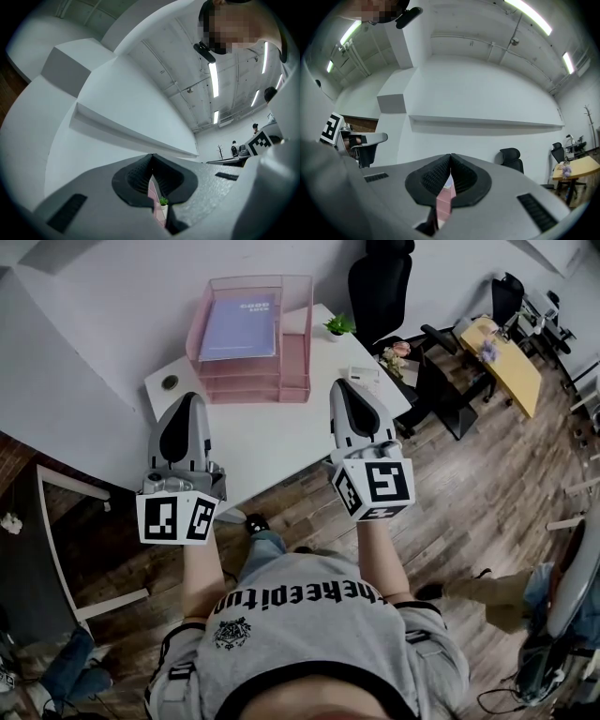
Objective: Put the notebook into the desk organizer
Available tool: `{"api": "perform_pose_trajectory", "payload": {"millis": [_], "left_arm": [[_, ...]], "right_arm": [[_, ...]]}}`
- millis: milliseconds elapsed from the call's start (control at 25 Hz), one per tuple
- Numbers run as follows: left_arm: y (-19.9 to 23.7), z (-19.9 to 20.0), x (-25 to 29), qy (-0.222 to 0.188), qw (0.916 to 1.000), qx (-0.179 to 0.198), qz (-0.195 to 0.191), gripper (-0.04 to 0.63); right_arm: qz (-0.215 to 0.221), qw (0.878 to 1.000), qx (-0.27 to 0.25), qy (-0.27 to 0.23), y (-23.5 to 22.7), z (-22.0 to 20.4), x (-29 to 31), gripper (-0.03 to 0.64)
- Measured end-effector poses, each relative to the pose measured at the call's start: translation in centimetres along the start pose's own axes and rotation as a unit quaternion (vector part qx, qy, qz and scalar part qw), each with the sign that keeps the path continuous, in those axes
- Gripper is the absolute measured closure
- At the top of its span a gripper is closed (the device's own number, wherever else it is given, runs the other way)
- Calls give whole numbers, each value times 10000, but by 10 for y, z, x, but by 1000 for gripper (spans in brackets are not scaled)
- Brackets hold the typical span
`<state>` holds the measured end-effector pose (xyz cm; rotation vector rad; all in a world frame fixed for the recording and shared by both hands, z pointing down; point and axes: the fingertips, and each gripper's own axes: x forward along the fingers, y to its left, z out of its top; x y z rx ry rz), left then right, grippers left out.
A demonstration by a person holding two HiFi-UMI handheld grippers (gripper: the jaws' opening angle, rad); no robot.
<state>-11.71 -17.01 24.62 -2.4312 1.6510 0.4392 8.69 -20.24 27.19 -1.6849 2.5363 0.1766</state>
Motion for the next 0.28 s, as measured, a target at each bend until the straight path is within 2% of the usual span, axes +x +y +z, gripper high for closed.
{"api": "perform_pose_trajectory", "payload": {"millis": [280], "left_arm": [[-6,1,-2,-9,10000,-20,5,592]], "right_arm": [[-8,10000,-25,-2,-3,3,-6,614]]}}
